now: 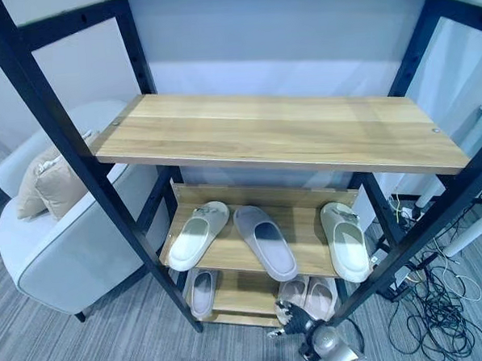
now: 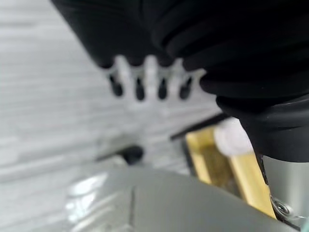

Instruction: Arrange the slippers neatly on the shoe rack.

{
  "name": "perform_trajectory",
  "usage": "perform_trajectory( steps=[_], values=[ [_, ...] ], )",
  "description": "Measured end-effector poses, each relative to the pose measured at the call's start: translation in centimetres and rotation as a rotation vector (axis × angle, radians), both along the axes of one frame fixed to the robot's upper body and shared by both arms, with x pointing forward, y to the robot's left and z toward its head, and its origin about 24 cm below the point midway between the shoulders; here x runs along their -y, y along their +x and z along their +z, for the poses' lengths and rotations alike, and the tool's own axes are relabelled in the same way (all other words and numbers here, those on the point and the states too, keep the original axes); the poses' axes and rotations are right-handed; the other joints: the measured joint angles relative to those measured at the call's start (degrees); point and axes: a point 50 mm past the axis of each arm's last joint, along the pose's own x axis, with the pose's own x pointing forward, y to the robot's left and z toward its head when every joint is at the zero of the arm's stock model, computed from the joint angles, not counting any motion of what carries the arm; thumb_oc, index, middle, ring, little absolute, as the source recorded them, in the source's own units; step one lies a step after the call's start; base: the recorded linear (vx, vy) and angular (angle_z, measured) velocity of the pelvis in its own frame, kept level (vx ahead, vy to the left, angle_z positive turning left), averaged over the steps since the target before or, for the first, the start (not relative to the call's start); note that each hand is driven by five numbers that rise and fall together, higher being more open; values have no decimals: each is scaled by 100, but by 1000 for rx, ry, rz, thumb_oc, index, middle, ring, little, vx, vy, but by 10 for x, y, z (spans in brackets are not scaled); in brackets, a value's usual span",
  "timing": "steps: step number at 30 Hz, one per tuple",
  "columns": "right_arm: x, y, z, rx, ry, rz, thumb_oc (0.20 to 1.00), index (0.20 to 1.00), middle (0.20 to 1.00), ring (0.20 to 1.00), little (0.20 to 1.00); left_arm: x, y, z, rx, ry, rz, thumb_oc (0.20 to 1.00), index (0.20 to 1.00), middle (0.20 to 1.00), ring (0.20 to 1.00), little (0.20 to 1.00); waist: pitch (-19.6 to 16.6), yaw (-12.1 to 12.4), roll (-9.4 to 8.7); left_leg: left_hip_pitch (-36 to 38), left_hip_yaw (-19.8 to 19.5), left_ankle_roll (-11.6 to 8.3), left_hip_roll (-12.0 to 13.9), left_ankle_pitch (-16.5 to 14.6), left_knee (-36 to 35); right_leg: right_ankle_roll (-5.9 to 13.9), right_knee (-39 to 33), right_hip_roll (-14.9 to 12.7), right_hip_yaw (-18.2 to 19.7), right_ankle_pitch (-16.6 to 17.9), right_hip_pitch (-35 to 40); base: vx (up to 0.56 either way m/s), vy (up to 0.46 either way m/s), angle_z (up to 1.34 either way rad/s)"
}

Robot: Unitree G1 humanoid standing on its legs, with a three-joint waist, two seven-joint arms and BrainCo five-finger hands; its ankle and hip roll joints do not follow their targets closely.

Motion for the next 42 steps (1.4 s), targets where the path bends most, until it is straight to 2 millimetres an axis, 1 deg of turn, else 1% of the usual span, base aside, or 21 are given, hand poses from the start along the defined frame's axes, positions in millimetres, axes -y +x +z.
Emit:
perform_trajectory(
  steps=[3, 4, 7, 9, 11, 12, 13, 15, 18, 19, 21, 23, 25, 26, 28, 30, 31, 33, 36, 39, 42],
  values=[
    [-28, 21, 17, 86, 38, 124, 1000, 1000, 1000, 1000, 1000, 4, 1, 0, 8, -9, -2, 1000, 1000, 1000, 1000, 1000, 49, 34, 72, -100, -11, -19, 7, 40, 0, 0, -1, 0, -32, 31, -93, -3, -4, 1],
    [-51, 34, 34, 162, 74, 231, 1000, 1000, 1000, 1000, 1000, 4, 1, 0, 9, -10, -2, 1000, 1000, 1000, 1000, 1000, 90, 13, 83, -116, -26, -33, 12, 57, 0, -18, -1, 4, -47, 50, -98, 34, -26, 0],
    [-82, 44, 61, 262, 165, 369, 1000, 1000, 1000, 1000, 1000, 4, 1, 0, 12, -9, 0, 1000, 1000, 1000, 1000, 1000, 120, 14, 44, -104, -18, -53, 29, 69, 1, -18, -1, 18, -42, 50, -124, 9, -7, 1],
    [-92, 47, 69, 284, 195, 416, 1000, 1000, 1000, 1000, 1000, 4, 2, 0, 15, -8, -1, 1000, 1000, 1000, 1000, 1000, 126, 23, 13, -85, 1, -53, 29, 68, 1, -18, -1, 17, -24, 50, -112, 32, -21, -5],
    [-104, 48, 80, 308, 208, 512, 1000, 1000, 1000, 1000, 1000, 3, 1, 0, 13, -6, -2, 1000, 1000, 1000, 1000, 1000, 153, 12, -28, -56, 31, -52, 29, 68, 1, -18, -1, 21, 22, 51, -114, 24, -20, -11],
    [-117, 49, 98, 355, 252, 589, 1000, 1000, 1000, 1000, 1000, 3, 2, 0, 16, -5, -3, 1000, 1000, 1000, 1000, 1000, 180, -2, -74, -53, 40, -52, 31, 69, 2, -18, -1, 25, 32, 54, -119, 18, -18, -10],
    [-121, 50, 108, 379, 287, 612, 1000, 1000, 1000, 1000, 1000, 2, 3, 1, 18, 0, -12, 1000, 1000, 1000, 1000, 1000, 176, -20, -107, -52, 53, -52, 37, 68, 2, -12, -1, 29, 41, 67, -131, 22, -24, -6],
    [-129, 51, 123, 420, 344, 641, 1000, 1000, 1000, 1000, 1000, 1, 6, 1, 21, 10, -45, 1000, 1000, 1000, 1000, 1000, 155, -22, -152, -46, 54, -52, 44, 69, 2, -13, -1, 36, 40, 70, -124, -7, -5, -2],
    [-133, 47, 145, 480, 390, 706, 1000, 1000, 1000, 1000, 1000, 1, 8, 2, 25, 14, -59, 1000, 1000, 1000, 1000, 1000, 171, -14, -160, -56, 58, -55, 43, 70, 2, -13, 0, 35, 42, 73, -134, 44, -15, 0],
    [-129, 47, 171, 590, 455, 717, 1000, 1000, 1000, 1000, 1000, 0, 7, 2, 29, 28, -65, 1000, 1000, 1000, 1000, 1000, 174, -44, -155, -42, 73, -60, 44, 72, 1, -14, 0, 36, 54, 72, -129, 60, -18, -3],
    [-123, 54, 178, 630, 468, 667, 1000, 1000, 1000, 1000, 1000, 1, 6, 2, 27, 30, -66, 1000, 1000, 1000, 1000, 1000, 190, -77, -130, -42, 93, -58, 44, 71, 1, -12, 0, 35, 61, 74, -132, 23, -6, -5],
    [-111, 61, 181, 668, 439, 618, 1000, 1000, 1000, 1000, 1000, 2, 6, 2, 29, 28, -66, 1000, 1000, 1000, 1000, 1000, 214, -118, -101, -42, 127, -58, 44, 71, 1, -8, 0, 34, 97, 76, -145, 19, -2, -5],
    [-81, 75, 187, 758, 353, 489, 1000, 1000, 1000, 1000, 1000, 3, 5, 1, 33, 26, -61, 1000, 1000, 1000, 1000, 1000, 252, -147, -50, -50, 170, -50, 43, 67, 1, -3, 0, 31, 127, 80, -146, 37, 8, -10],
    [-74, 77, 188, 788, 314, 474, 1000, 1000, 1000, 1000, 1000, 3, 5, 1, 36, 27, -59, 1000, 1000, 1000, 1000, 1000, 256, -187, -44, -50, 183, -53, 48, 69, 0, 1, 0, 36, 154, 85, -154, 33, 10, -10],
    [-36, 89, 198, 937, 113, 363, 1000, 1000, 1000, 1000, 1000, 4, 4, 1, 48, 27, -52, 1000, 1000, 1000, 1000, 1000, 283, -181, 1, -68, 188, -51, 45, 69, 0, 1, 0, 35, 161, 88, -186, 3, -1, -3],
    [-10, 96, 207, 1026, -18, 276, 1000, 1000, 1000, 1000, 1000, 5, 3, 1, 50, 25, -52, 1000, 1000, 1000, 1000, 1000, 321, -187, 38, -75, 194, -46, 46, 66, 0, 4, -1, 36, 164, 90, -210, 11, 1, -2],
    [8, 103, 206, 1054, -72, 178, 1000, 1000, 1000, 1000, 1000, 7, 3, 1, 52, 22, -54, 1000, 1000, 1000, 1000, 1000, 318, -203, 65, -98, 193, -24, 51, 53, 0, 8, 0, 41, 162, 94, -213, 21, 2, -3],
    [23, 109, 196, 1031, -97, 51, 1000, 1000, 1000, 1000, 1000, 7, 2, 1, 49, 21, -56, 1000, 1000, 1000, 1000, 1000, 310, -202, 81, -138, 184, -25, 67, 54, 0, 8, -1, 59, 160, 95, -248, 0, 0, 0],
    [36, 111, 192, 1020, -136, -12, 1000, 1000, 1000, 1000, 1000, 9, 5, 2, 66, 12, -57, 1000, 1000, 1000, 1000, 1000, 348, -176, 130, -275, 162, -29, 65, 89, 0, 21, 0, 60, 156, 132, -377, 2, 6, 2],
    [41, 112, 189, 1024, -137, -56, 1000, 1000, 1000, 1000, 1000, 10, 6, 2, 71, 7, -61, 1000, 1000, 1000, 1000, 1000, 359, -131, 156, -271, 153, -30, 67, 87, 0, 31, -1, 58, 105, 137, -360, 27, 10, 5],
    [56, 113, 179, 986, -183, -123, 1000, 1000, 1000, 1000, 1000, 11, 6, 2, 74, 5, -64, 1000, 1000, 1000, 1000, 1000, 369, -144, 173, -328, 30, -28, 57, 88, 0, 24, -1, 49, 13, 128, -357, 25, 14, 17]
  ],
)
